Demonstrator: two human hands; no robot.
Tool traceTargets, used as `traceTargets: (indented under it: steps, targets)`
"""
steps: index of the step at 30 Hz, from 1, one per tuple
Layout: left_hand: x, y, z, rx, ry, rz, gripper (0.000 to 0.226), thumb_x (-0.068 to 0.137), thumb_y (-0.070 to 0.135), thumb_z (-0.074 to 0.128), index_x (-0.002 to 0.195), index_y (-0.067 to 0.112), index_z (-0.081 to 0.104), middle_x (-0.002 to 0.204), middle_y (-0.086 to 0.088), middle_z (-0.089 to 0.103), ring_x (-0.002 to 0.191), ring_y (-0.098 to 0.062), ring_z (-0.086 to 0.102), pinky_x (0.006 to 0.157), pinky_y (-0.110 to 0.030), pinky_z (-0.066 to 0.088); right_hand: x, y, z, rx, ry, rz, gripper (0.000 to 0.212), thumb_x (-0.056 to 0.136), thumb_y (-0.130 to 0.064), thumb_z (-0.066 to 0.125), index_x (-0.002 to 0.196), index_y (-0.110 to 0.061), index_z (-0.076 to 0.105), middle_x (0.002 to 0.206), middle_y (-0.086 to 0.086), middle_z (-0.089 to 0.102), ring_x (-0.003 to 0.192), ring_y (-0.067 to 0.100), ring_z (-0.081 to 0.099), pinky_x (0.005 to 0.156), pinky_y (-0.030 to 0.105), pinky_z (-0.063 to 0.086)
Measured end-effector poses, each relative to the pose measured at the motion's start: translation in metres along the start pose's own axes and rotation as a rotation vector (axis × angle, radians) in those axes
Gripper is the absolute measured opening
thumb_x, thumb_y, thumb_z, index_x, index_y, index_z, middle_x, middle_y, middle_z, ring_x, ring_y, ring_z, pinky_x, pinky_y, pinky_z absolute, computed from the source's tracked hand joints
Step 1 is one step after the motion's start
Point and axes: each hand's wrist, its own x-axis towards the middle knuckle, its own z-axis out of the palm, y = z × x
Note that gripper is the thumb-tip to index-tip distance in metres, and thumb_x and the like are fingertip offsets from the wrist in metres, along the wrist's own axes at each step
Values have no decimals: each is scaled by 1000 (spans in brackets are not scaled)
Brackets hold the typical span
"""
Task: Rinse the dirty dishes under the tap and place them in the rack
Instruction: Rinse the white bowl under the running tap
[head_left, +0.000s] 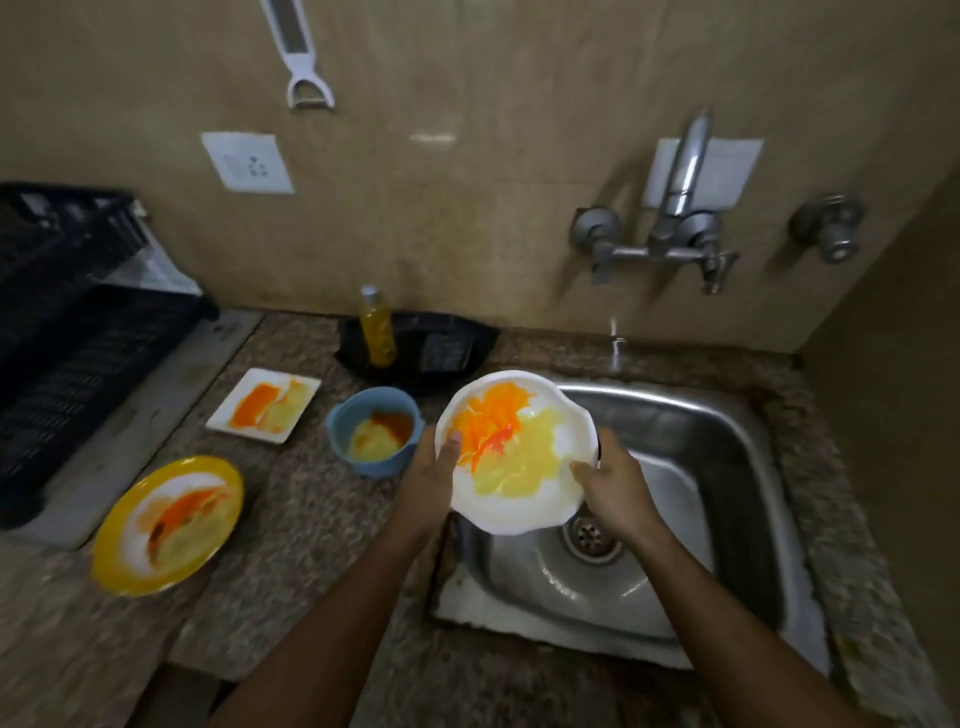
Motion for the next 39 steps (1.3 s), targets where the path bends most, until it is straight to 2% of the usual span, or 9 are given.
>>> traceTargets:
  steps: [4,7,9,13,22,26,31,36,39]
  targets:
    - [33,32,47,42,6,99,20,103,39,42,110,30,58,110,-1,66,103,-21,65,92,-45,54,24,4,-37,127,64,95,29,91,-8,57,114,-24,53,104,-6,63,94,16,64,62,38,60]
    - [56,46,72,37,-12,89,34,102,43,43,117,20,63,113,-5,70,103,-21,66,94,-43,53,51,3,-68,137,103,112,11,94,-17,60,104,-22,60,95,0,69,84,20,67,57,30,53]
    - [74,47,88,28,-16,84,44,95,55,45,113,21,66,110,-4,72,101,-21,67,95,-45,53,72,-2,-91,97,337,45,4,96,-24,58,97,-22,61,93,6,69,83,26,67,63,30,51]
    - [102,42,116,64,-109,45,45,89,64,47,105,29,70,105,2,74,100,-19,69,96,-50,52,116,-31,-131,-192,552,-10,51,97,-45,51,141,-18,43,127,10,63,117,32,58,92,40,45]
    - [116,44,145,44,-201,-54,44,97,54,43,102,21,72,98,-2,76,96,-21,71,94,-52,53,160,-44,-136,-559,616,-31,46,103,-49,34,107,-11,60,94,15,69,88,38,64,62,33,31]
    - [120,47,150,26,-202,-73,40,99,49,44,98,20,72,100,-5,75,98,-23,70,96,-51,52,164,-42,-130,-367,616,-26,42,103,-43,38,99,-10,64,85,10,67,88,35,63,65,32,31]
    - [124,48,150,22,-239,-74,50,92,59,46,103,19,73,98,-3,76,97,-23,71,95,-52,52,176,-35,-127,24,524,42,63,100,-52,29,71,-16,71,61,-4,71,70,17,69,79,40,52]
    - [124,50,152,22,-254,-80,44,99,50,44,101,17,74,96,-6,76,95,-26,71,94,-53,53,182,-32,-124,303,468,70,60,100,-48,34,71,-8,68,58,9,71,62,27,71,78,55,56]
    - [123,52,153,42,-253,-83,43,102,46,42,99,16,73,94,-7,76,93,-25,71,91,-48,55,180,-32,-127,316,441,76,55,102,-46,35,79,-8,67,64,9,72,62,27,70,66,43,56]
